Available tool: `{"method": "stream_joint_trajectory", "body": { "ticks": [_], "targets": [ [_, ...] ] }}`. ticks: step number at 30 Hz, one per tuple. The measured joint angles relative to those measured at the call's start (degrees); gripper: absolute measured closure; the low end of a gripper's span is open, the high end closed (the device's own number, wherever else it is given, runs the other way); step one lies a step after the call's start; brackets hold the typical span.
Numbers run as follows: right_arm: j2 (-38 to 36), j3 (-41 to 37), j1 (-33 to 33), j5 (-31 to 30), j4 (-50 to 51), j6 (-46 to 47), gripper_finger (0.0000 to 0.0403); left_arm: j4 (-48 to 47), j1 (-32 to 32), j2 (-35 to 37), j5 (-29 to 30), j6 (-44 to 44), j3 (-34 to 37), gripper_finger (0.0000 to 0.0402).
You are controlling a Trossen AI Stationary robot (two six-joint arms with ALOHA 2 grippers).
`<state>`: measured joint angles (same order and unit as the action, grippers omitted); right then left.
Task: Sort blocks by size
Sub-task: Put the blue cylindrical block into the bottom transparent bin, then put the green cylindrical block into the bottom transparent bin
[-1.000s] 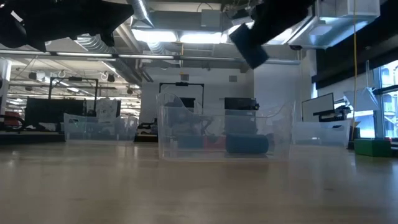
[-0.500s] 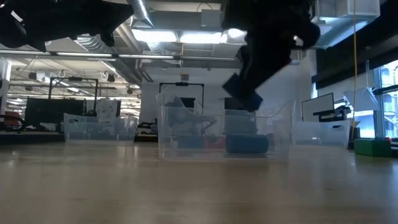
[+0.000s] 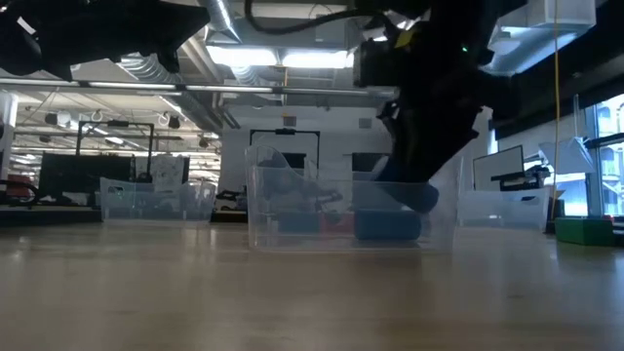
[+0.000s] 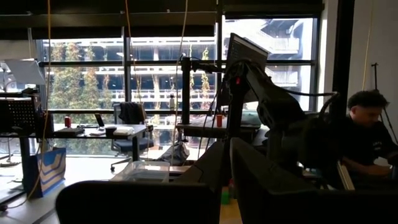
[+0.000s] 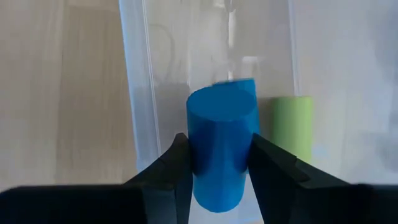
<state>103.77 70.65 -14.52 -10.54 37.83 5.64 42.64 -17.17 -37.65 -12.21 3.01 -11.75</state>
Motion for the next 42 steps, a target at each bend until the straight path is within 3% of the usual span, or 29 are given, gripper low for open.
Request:
{"method": "stream_joint_trajectory", "body": {
  "ticks": [15, 23, 32, 42],
  "targets": [
    [0.4, 0.3, 0.0, 1.1, 0.2, 0.1, 0.0205, 0.0, 0.0, 0.0, 0.0, 0.0, 0.0, 0.0377],
    [0.4, 9.9, -0.8, 3.2, 9.0, 1.7, 0.02, 0.0, 0.0, 0.0, 0.0, 0.0, 0.0, 0.0377],
    [0.3, 20.1, -7.2, 4.1, 18.9, 8.8, 0.02, 0.0, 0.0, 0.0, 0.0, 0.0, 0.0, 0.0377],
    [0.0, 20.5, -17.2, 3.5, 26.7, 24.1, 0.02, 0.0, 0.0, 0.0, 0.0, 0.0, 0.0, 0.0377]
  ]
}}
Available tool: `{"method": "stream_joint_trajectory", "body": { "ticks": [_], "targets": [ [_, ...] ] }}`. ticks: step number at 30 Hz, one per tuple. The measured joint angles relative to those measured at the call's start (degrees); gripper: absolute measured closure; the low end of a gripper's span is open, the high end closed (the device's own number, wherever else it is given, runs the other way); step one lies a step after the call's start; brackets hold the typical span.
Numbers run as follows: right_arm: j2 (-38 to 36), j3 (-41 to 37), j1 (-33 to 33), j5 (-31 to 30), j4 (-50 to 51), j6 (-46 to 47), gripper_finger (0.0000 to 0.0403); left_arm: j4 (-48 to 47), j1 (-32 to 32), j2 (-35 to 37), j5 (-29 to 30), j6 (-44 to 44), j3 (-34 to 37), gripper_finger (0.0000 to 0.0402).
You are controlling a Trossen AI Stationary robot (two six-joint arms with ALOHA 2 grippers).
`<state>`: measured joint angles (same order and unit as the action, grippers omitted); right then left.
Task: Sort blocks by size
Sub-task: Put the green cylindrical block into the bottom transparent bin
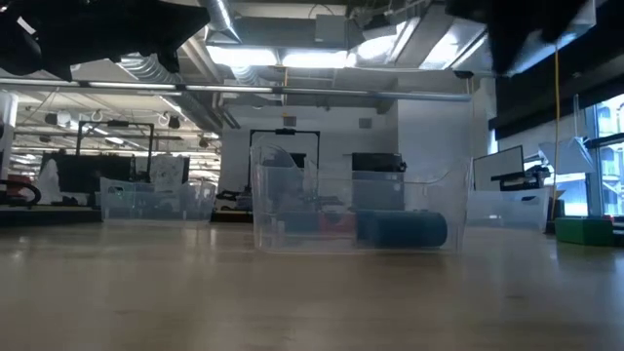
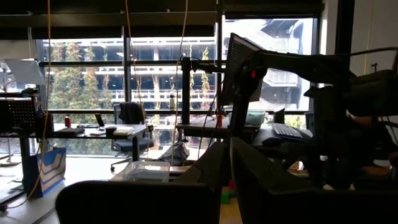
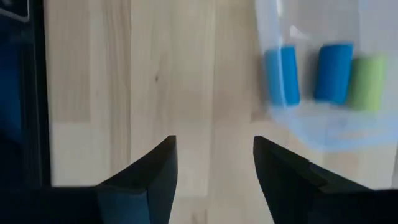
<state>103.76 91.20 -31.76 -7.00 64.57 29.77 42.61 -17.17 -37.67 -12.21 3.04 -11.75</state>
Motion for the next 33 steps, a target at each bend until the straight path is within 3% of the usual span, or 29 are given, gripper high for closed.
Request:
{"method": "stream_joint_trajectory", "body": {
  "ticks": [10, 21, 25, 33],
  "targets": [
    [0.0, -0.1, -8.8, -3.0, 10.9, 16.6, 0.0201, 0.0, 0.0, 0.0, 0.0, 0.2, 0.0, 0.0377],
    [0.0, -0.2, -16.4, -2.7, 22.2, 30.5, 0.0201, 0.0, 0.0, 0.0, 0.0, 0.2, 0.0, 0.0377],
    [-0.2, -0.2, -18.1, 0.1, 25.3, 35.9, 0.0201, 0.0, 0.0, 0.0, 0.0, 0.2, 0.0, 0.0377],
    [-7.7, -6.5, -22.1, 1.4, 25.3, 48.4, 0.0201, -0.2, 0.0, 0.0, 0.0, 0.2, 0.0, 0.0377]
  ]
}}
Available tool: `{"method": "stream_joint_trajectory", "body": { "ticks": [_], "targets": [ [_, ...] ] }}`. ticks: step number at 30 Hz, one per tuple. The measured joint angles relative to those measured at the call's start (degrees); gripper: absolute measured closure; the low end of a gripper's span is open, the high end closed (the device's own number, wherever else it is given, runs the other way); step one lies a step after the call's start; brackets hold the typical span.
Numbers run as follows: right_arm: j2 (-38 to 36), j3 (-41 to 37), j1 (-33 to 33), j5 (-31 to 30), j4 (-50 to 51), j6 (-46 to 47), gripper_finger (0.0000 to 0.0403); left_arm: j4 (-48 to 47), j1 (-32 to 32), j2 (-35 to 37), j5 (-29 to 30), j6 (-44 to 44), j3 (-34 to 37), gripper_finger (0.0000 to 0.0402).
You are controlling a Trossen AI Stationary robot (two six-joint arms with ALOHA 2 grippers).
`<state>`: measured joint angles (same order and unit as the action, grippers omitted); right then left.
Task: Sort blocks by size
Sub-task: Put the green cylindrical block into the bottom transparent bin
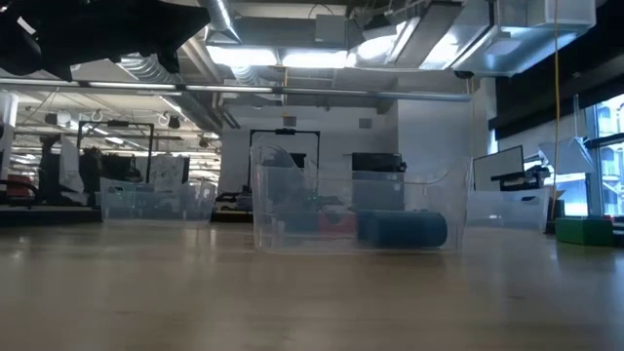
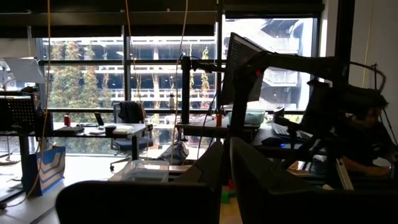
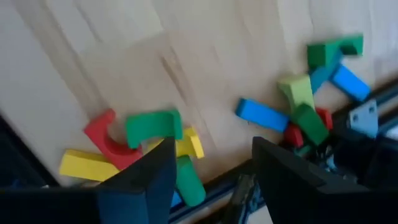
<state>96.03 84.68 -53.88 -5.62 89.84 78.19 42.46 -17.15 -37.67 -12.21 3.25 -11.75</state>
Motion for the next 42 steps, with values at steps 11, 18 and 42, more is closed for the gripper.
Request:
{"method": "stream_joint_trajectory", "body": {
  "ticks": [11, 18, 42],
  "targets": [
    [-6.8, -14.5, -8.9, 6.4, -9.5, 9.4, 0.0201, 0.1, 0.0, 0.0, 0.0, -0.2, 0.0, 0.0377],
    [-6.8, -22.1, -10.4, 10.7, -20.8, 5.6, 0.0201, 0.1, 0.0, 0.0, 0.0, -0.2, 0.0, 0.0377],
    [-6.7, -35.5, -10.2, 14.3, -35.4, -3.9, 0.0201, 0.1, 0.0, 0.0, 0.0, -0.3, 0.0, 0.0377]
  ]
}}
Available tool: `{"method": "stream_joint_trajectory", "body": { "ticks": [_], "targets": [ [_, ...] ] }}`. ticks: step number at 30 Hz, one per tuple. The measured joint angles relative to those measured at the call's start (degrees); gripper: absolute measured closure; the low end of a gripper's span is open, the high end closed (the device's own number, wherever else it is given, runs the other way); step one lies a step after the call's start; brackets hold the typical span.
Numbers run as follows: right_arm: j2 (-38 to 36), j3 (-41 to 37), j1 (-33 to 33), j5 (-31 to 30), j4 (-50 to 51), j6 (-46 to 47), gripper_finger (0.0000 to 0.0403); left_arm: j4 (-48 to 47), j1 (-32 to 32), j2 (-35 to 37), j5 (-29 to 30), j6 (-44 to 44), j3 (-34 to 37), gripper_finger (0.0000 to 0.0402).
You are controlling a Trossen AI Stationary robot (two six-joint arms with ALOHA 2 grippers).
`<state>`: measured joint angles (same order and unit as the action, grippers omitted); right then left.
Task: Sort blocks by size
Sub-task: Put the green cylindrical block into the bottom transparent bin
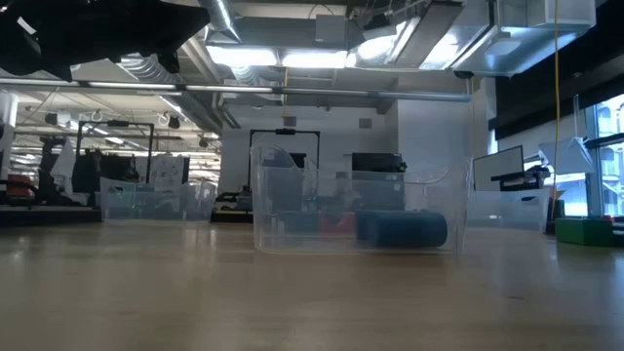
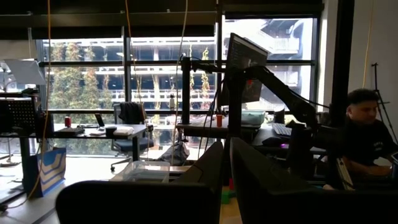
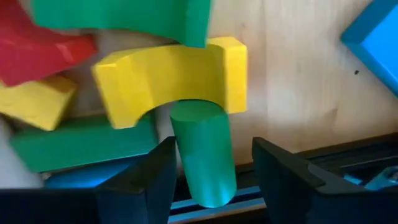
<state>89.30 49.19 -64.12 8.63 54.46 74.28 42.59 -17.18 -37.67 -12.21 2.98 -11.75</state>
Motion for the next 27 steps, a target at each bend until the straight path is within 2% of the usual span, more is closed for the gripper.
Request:
{"method": "stream_joint_trajectory", "body": {
  "ticks": [10, 18, 27],
  "targets": [
    [0.0, -3.4, 0.0, 0.0, -2.4, 0.0, 0.0206, 0.0, 0.0, 0.0, 0.0, 0.0, 0.0, 0.0377],
    [0.0, -3.8, 0.0, -0.1, -2.4, 0.0, 0.0281, 0.0, 0.0, 0.0, 0.0, 0.0, 0.0, 0.0377],
    [0.1, -1.2, 0.4, 0.0, 0.4, 2.1, 0.027, 0.0, 0.0, 0.0, 0.0, 0.0, 0.0, 0.0377]
  ]
}}
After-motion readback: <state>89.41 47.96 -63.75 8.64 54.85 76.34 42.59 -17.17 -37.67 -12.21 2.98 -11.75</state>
